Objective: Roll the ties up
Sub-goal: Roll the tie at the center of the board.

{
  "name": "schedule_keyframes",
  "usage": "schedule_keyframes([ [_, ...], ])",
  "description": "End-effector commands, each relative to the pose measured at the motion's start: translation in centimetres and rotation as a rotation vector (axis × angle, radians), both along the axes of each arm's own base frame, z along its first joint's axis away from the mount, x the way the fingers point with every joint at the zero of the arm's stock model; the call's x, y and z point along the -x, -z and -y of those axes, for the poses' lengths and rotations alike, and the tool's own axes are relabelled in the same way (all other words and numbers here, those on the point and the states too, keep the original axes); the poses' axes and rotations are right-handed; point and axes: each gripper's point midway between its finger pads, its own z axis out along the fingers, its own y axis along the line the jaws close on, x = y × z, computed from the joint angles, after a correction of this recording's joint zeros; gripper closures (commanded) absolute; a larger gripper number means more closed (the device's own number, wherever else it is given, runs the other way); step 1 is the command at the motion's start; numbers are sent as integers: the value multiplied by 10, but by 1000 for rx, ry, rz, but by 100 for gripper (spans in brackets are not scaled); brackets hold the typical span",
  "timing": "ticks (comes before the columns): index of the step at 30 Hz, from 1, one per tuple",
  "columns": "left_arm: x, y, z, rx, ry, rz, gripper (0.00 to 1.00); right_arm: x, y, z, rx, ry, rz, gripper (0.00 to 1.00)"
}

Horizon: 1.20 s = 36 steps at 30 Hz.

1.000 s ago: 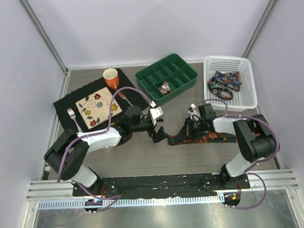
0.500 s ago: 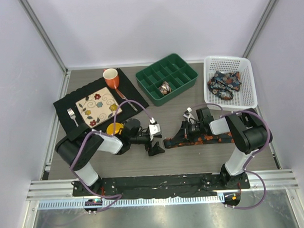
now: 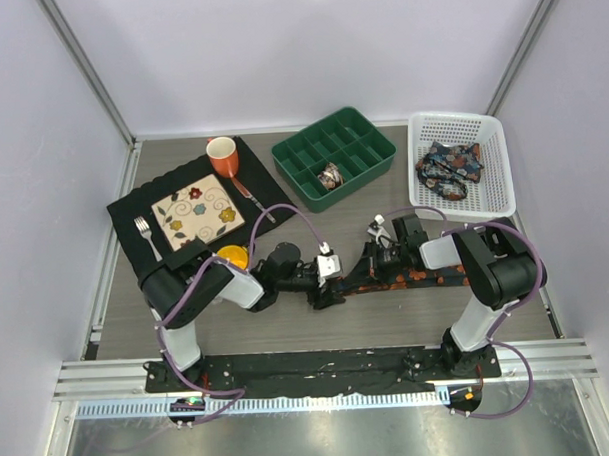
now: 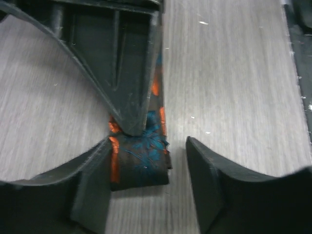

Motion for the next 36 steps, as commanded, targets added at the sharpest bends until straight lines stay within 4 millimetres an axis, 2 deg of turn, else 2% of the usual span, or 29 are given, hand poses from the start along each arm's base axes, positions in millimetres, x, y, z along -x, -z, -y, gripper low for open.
schedule_keyframes([
  [1,-13,-1,0,-17,-40,117,44,17,61,35,304,36,-25,99],
  [2,-10,6,-6,-57,-42,108,54,17,60,34,299,33,-21,99],
  [3,-12,4,-9,-70,-51,127,59,16,58,33,292,33,-19,97],
  [5,-7,13,-21,-125,-35,137,70,16,53,31,280,33,-25,92],
  [6,-5,12,-23,-130,-32,143,73,11,45,29,270,40,0,90],
  [9,-1,25,-34,-196,-22,134,80,8,26,28,255,61,20,74],
  [14,2,32,-38,-245,-15,141,80,8,3,24,214,62,42,72],
  [20,4,37,-35,-263,4,136,80,4,-3,15,175,49,42,72],
  [29,7,40,-35,-280,30,130,78,-10,-36,2,90,38,122,60],
  [32,11,44,-35,-289,52,118,78,-9,-37,-5,80,14,145,57],
  [36,12,47,-35,-301,67,106,78,-4,-26,-11,109,-31,134,57],
])
